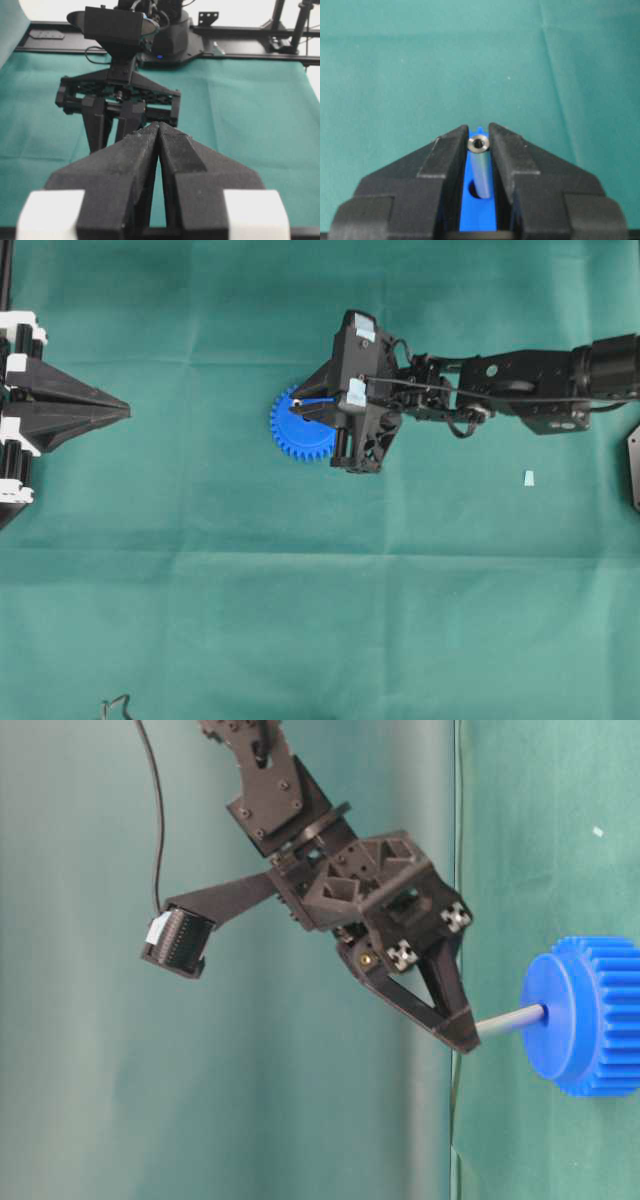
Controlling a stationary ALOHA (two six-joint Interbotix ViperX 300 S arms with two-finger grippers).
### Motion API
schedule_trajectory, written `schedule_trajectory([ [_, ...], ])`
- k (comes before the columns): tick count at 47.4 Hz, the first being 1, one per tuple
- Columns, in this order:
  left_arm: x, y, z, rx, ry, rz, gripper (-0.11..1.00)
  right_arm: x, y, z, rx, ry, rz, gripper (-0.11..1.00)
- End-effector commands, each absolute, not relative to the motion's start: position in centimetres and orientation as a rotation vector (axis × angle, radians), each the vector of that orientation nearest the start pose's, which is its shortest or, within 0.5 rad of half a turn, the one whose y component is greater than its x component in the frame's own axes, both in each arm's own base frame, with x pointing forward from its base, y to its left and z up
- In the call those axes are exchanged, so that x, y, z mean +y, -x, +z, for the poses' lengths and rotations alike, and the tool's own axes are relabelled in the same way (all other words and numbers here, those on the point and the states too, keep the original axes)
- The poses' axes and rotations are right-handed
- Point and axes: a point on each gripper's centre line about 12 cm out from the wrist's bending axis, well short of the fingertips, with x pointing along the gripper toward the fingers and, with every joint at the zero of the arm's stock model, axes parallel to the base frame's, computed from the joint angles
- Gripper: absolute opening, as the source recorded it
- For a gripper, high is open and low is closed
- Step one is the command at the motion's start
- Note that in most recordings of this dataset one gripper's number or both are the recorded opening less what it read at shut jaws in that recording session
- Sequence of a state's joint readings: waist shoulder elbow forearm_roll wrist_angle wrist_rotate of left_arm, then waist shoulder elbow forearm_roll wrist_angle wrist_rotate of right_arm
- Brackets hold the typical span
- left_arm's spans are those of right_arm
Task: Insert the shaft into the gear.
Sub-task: 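Lower the shaft into the blue gear's center hole with the right gripper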
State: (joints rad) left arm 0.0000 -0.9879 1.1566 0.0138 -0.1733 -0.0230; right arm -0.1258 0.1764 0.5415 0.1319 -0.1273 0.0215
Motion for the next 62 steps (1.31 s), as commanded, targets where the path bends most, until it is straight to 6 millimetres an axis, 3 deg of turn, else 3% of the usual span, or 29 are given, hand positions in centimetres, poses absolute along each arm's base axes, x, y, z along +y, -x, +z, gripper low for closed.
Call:
schedule_trajectory([
  [1, 0.0, -19.8, 30.3, -0.032, 0.006, 0.000, 0.00, -5.8, -43.2, 14.7, 0.576, -0.191, -0.191, 0.17],
  [31, 0.0, -19.7, 30.4, -0.040, 0.005, 0.000, 0.00, -5.2, -43.0, 14.1, 0.574, -0.188, -0.182, 0.17],
  [47, 0.0, -19.7, 30.5, -0.038, 0.005, 0.000, 0.00, -4.9, -42.7, 10.8, 0.653, -0.206, -0.191, 0.17],
  [62, 0.0, -19.7, 30.5, -0.038, 0.005, 0.000, 0.00, -4.6, -42.4, 10.0, 0.672, -0.205, -0.186, 0.17],
])
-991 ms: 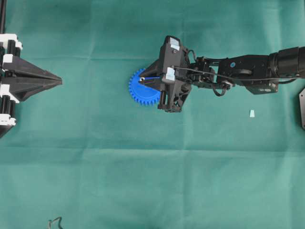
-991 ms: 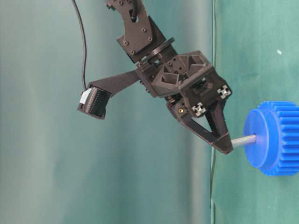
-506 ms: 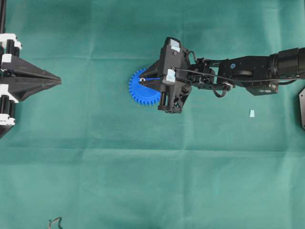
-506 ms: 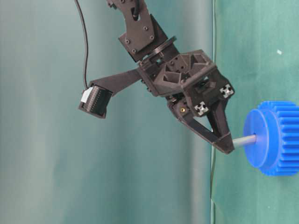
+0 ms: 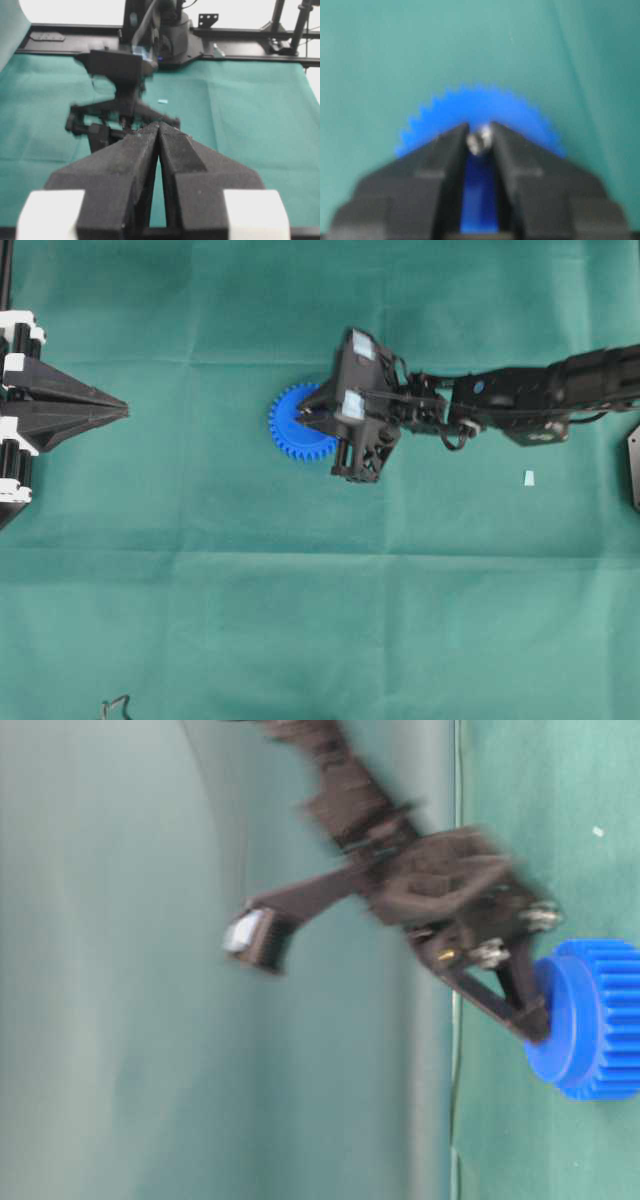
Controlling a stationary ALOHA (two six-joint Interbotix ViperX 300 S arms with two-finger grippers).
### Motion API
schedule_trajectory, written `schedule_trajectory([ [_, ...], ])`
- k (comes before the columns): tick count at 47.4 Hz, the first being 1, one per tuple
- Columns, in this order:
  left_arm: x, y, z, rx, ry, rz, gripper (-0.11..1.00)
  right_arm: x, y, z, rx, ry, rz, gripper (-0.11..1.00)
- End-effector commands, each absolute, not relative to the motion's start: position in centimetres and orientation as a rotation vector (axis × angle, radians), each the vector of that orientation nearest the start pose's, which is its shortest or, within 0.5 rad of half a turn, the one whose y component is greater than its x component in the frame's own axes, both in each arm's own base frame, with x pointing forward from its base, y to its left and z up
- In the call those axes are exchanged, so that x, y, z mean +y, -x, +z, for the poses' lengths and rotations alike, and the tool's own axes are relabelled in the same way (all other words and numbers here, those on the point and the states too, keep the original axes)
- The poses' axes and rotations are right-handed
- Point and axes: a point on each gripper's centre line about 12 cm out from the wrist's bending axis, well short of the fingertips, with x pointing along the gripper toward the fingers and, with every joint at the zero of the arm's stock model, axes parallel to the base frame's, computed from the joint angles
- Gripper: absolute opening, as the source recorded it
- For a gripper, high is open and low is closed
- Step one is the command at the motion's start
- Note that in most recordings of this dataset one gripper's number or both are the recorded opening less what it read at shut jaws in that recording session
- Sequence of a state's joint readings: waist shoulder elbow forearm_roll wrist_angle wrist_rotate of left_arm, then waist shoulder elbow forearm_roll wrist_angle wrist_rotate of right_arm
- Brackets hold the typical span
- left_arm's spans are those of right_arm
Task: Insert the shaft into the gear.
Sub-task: 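Lower the shaft into the blue gear's center hole with the right gripper, then open the right gripper and withdraw it right, away from the gear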
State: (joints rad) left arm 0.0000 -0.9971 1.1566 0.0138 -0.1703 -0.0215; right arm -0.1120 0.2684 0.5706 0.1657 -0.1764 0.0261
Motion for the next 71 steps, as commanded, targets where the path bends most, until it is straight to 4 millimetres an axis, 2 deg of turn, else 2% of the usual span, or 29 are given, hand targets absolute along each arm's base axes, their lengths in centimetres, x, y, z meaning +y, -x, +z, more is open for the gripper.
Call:
schedule_trajectory([
  [1, 0.03, -19.67, 30.46, -0.038, 0.005, 0.000, 0.00, -4.57, -42.37, 9.99, 0.673, -0.206, -0.187, 0.17],
  [42, 0.03, -19.56, 30.56, -0.043, 0.006, 0.000, 0.00, -4.49, -42.22, 9.78, 0.681, -0.208, -0.187, 0.17],
  [45, 0.03, -19.56, 30.54, -0.041, 0.006, 0.000, 0.00, -4.46, -42.27, 9.84, 0.674, -0.215, -0.190, 0.26],
  [50, 0.03, -19.56, 30.51, -0.038, 0.006, 0.000, 0.00, -4.49, -42.22, 9.80, 0.673, -0.227, -0.198, 0.56],
  [53, 0.03, -19.56, 30.47, -0.035, 0.006, 0.000, 0.00, -4.57, -42.25, 9.84, 0.668, -0.228, -0.200, 0.67],
  [66, 0.03, -19.57, 30.44, -0.032, 0.006, 0.000, 0.00, -4.52, -42.33, 9.93, 0.662, -0.227, -0.199, 0.92],
  [71, 0.03, -19.57, 30.44, -0.032, 0.006, 0.000, 0.00, -4.51, -42.39, 10.34, 0.658, -0.229, -0.198, 0.94],
])
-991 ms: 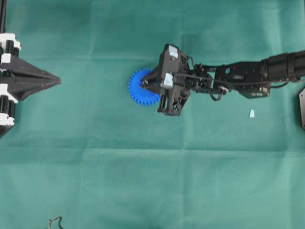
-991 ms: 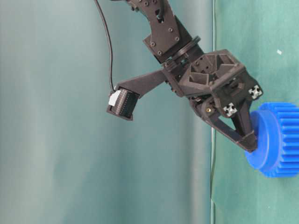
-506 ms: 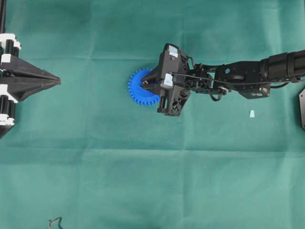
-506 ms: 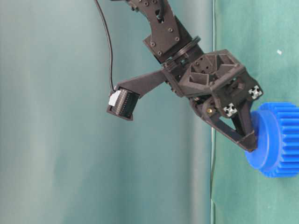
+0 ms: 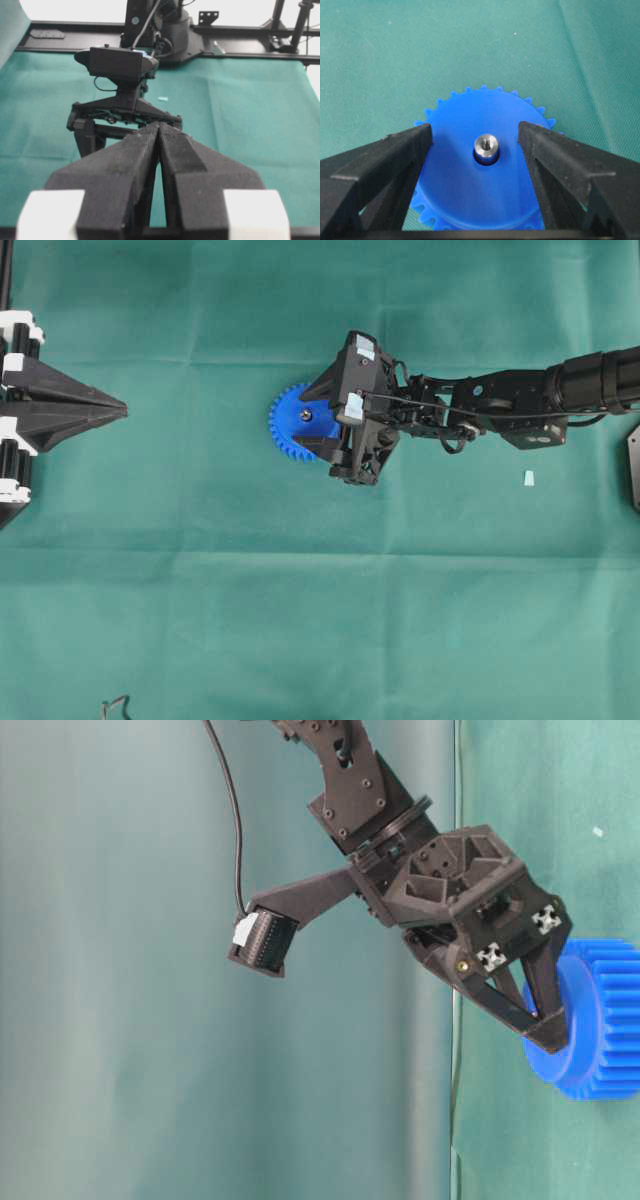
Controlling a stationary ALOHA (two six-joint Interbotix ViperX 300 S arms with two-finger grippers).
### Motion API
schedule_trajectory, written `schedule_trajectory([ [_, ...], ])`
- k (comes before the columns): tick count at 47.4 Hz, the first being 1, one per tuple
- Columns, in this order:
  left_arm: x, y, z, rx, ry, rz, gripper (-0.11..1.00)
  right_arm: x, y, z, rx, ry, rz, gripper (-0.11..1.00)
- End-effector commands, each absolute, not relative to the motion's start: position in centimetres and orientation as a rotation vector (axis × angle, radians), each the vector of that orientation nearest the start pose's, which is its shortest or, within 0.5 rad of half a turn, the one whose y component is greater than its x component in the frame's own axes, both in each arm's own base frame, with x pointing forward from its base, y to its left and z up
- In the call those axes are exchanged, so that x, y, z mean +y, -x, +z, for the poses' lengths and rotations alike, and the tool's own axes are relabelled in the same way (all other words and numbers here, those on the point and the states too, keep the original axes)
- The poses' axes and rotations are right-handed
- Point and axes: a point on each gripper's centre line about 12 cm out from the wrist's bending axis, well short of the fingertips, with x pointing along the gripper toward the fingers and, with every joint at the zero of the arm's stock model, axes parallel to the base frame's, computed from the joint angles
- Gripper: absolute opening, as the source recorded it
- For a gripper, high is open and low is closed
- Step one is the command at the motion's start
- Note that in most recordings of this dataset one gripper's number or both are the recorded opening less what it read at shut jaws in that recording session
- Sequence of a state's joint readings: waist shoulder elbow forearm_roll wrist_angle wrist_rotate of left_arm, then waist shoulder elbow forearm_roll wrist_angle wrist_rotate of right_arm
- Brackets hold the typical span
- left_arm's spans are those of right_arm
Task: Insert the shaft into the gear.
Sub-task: 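Open the right gripper and withdraw it right, away from the gear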
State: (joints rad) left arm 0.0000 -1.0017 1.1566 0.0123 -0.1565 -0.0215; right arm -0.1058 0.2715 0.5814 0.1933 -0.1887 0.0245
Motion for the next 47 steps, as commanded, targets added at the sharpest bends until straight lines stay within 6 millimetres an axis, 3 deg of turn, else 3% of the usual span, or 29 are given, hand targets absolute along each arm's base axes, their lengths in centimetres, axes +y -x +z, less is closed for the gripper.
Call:
schedule_trajectory([
  [1, 0.0, -19.6, 30.4, -0.032, 0.006, 0.000, 0.00, -4.5, -42.4, 10.5, 0.655, -0.228, -0.197, 0.94],
  [24, 0.0, -19.6, 30.4, -0.032, 0.006, 0.000, 0.00, -4.0, -40.3, 21.1, 0.507, -0.170, -0.141, 0.95],
  [39, 0.0, -19.6, 30.5, -0.034, 0.006, 0.000, 0.00, -4.0, -39.7, 22.2, 0.479, -0.156, -0.137, 0.95],
  [47, 0.0, -19.5, 30.5, -0.034, 0.006, 0.001, 0.00, -3.9, -37.7, 23.2, 0.451, -0.158, -0.137, 0.94],
])
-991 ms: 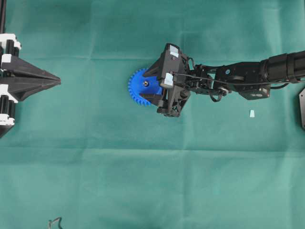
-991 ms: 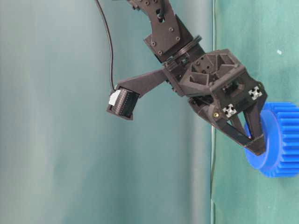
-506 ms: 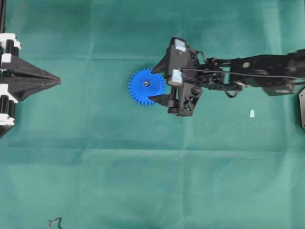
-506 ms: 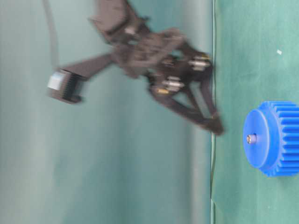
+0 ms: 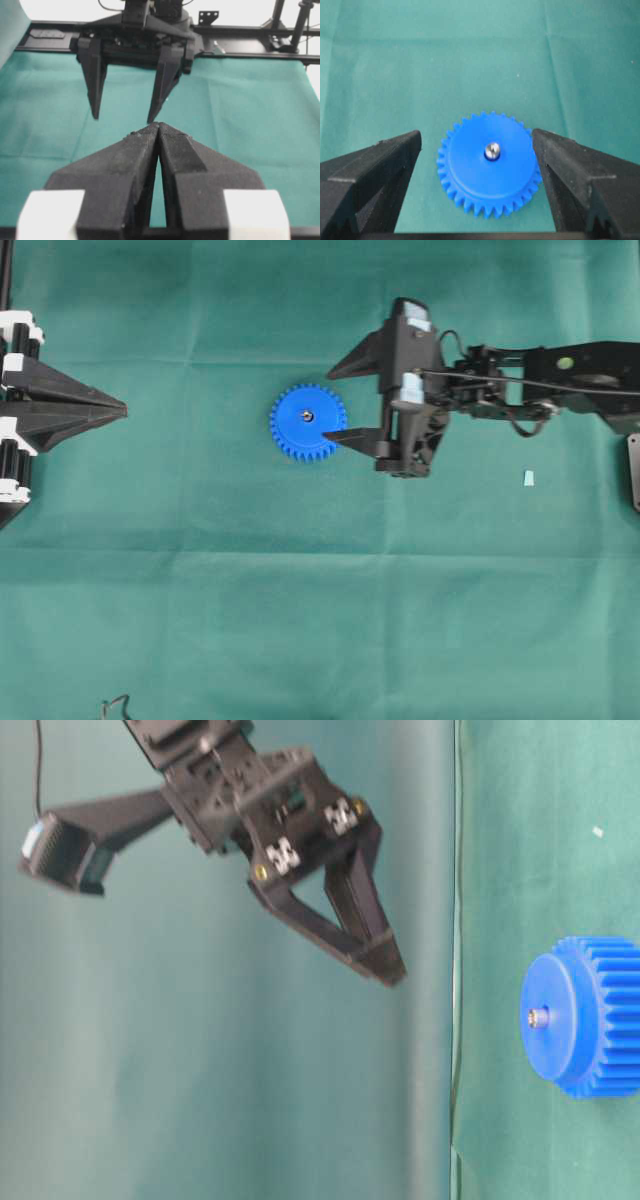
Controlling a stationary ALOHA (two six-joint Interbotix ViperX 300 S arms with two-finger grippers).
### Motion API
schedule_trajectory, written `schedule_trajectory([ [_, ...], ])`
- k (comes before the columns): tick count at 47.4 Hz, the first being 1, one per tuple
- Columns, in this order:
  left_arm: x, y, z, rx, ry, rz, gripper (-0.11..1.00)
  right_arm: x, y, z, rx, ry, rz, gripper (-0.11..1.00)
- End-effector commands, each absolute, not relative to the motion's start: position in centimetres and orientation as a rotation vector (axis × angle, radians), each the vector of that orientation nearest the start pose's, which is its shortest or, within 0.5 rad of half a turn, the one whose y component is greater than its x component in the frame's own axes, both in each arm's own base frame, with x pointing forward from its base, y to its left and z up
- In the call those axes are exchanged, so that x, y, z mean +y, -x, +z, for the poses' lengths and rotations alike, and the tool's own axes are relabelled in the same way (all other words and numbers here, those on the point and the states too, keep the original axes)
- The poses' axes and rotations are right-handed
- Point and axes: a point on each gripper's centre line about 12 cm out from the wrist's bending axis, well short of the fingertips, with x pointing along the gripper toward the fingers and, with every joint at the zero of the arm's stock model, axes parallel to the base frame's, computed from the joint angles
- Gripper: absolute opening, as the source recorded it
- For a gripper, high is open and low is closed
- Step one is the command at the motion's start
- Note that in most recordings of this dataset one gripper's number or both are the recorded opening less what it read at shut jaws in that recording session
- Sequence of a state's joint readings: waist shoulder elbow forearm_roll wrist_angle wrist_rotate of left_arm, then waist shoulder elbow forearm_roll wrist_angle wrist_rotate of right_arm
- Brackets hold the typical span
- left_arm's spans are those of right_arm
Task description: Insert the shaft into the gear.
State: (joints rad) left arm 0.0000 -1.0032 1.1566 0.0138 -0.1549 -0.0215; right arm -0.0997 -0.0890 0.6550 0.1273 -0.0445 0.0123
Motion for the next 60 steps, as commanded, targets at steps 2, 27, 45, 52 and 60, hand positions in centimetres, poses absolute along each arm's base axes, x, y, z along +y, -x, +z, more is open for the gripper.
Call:
schedule_trajectory([
  [2, 0.0, -19.5, 30.5, -0.032, 0.006, 0.001, 0.00, -3.8, -37.0, 23.3, 0.443, -0.159, -0.138, 0.94],
  [27, 0.0, -19.3, 30.6, -0.032, 0.006, 0.001, 0.00, -2.8, -25.8, 26.0, 0.267, -0.156, -0.135, 0.94],
  [45, 0.0, -19.3, 30.6, -0.032, 0.006, 0.001, 0.00, -2.6, -22.7, 25.9, 0.214, -0.155, -0.134, 0.94],
  [52, 0.0, -19.3, 30.6, -0.032, 0.008, 0.001, 0.00, -2.6, -22.9, 25.7, 0.223, -0.155, -0.135, 0.94],
  [60, 0.0, -19.3, 30.6, -0.031, 0.006, 0.001, 0.00, -2.6, -22.9, 25.7, 0.225, -0.155, -0.134, 0.94],
])
